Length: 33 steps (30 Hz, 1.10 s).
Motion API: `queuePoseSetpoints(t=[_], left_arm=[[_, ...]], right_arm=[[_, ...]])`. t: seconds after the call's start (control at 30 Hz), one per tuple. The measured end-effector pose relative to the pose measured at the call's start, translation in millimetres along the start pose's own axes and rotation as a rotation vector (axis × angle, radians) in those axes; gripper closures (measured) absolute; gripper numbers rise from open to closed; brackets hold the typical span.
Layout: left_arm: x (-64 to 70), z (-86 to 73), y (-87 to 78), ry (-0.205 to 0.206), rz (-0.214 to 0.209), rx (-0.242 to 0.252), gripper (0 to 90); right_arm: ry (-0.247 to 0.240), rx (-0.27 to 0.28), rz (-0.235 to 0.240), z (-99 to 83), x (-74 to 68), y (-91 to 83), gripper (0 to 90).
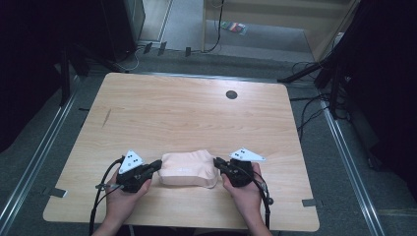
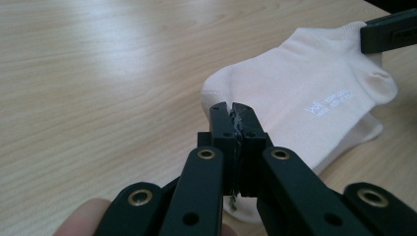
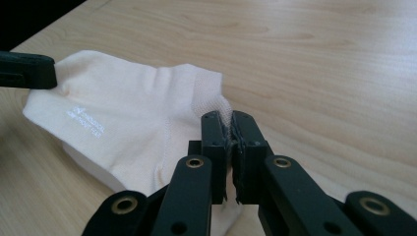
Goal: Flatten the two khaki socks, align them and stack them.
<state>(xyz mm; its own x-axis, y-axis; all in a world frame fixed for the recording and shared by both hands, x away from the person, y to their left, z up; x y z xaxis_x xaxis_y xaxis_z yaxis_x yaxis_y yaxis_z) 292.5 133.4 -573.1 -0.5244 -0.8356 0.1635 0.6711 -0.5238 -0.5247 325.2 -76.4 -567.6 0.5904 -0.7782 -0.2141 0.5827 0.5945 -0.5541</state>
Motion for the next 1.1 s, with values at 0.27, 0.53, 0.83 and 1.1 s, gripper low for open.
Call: queuePoseSetpoints(t=[0.27, 0.53, 0.83, 1.1], left_arm=[[2.3, -15.2, 2.6, 0.035, 0.004, -0.033, 90.0], [5.6, -21.9, 9.7, 0.062, 0.011, -0.054, 90.0], [3.2, -26.9, 15.5, 0.063, 0.014, -0.075, 90.0], [2.9, -29.2, 18.4, 0.073, 0.021, -0.082, 90.0]], right_arm=[[0.011, -0.022, -0.020, -19.5, 6.3, -5.2, 86.4], [0.031, -0.039, 0.004, -23.8, 4.2, 0.1, 86.2], [0.008, -0.074, -0.003, -31.7, 2.2, 14.7, 85.8], [0.002, -0.077, -0.009, -34.8, 4.4, 18.0, 85.6]])
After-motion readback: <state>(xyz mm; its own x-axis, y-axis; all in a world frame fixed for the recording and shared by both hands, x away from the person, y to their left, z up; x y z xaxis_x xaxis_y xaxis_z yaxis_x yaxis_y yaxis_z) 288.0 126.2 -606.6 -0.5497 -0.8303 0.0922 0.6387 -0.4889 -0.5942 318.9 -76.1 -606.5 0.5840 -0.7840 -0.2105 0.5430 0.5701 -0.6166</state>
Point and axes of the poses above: each handheld gripper's, and its own axes: y roughly forward along the jaws, z roughly out of its top, x roughly to its right, the point moved 10 cm from there along y, roughly forward along the jaws, and after that the axes turned 1 degree about -y, right-handed, at the moved point
